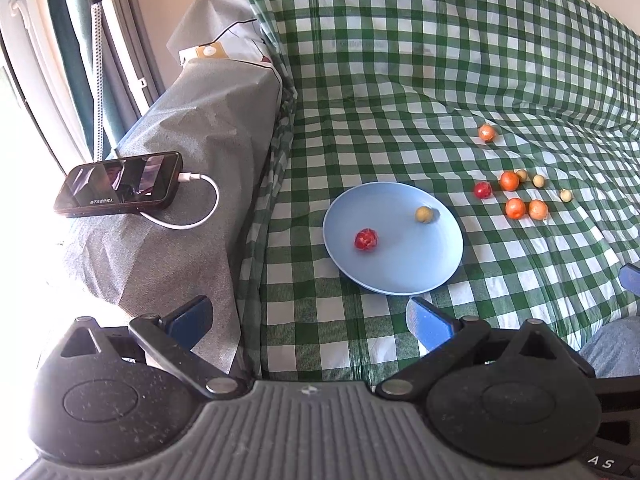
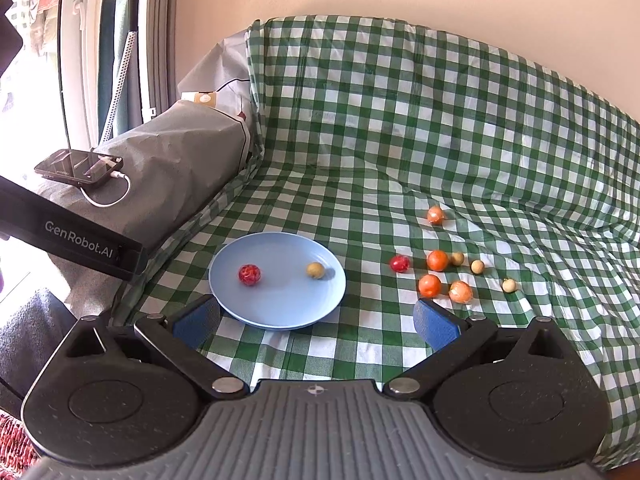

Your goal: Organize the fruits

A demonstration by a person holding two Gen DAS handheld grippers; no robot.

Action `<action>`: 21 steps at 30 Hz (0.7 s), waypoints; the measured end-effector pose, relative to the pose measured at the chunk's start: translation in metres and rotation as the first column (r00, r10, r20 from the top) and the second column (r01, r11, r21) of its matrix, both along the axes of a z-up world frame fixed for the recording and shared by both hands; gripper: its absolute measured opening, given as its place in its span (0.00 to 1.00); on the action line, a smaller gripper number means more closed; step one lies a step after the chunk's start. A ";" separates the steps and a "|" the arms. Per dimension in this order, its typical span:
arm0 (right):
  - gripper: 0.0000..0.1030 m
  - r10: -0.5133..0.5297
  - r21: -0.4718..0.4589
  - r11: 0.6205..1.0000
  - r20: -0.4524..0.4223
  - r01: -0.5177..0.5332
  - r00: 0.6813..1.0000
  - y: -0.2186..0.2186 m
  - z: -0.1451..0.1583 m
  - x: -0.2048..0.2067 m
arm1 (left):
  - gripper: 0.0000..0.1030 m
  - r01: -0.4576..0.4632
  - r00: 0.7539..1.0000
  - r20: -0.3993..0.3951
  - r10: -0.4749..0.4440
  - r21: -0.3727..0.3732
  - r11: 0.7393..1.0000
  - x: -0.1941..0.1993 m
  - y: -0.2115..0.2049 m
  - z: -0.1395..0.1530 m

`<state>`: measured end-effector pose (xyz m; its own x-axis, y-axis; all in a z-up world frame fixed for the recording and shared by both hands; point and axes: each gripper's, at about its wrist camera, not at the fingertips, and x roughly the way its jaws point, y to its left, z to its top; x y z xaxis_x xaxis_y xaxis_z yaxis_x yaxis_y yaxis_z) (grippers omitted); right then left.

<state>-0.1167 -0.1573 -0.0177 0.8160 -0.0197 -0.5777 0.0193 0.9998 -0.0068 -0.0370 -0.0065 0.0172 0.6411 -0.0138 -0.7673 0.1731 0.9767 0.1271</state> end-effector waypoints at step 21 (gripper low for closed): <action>0.99 -0.011 0.052 0.999 -0.057 0.014 0.998 -0.014 -0.023 0.027 | 1.00 0.062 0.997 -0.045 -0.062 0.014 0.998 0.038 -0.032 -0.018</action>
<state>-0.0895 -0.1712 -0.0409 0.7821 0.0016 -0.6232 0.0329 0.9985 0.0438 0.0009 -0.0385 -0.0010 0.6043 -0.0404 -0.7957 0.2391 0.9619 0.1328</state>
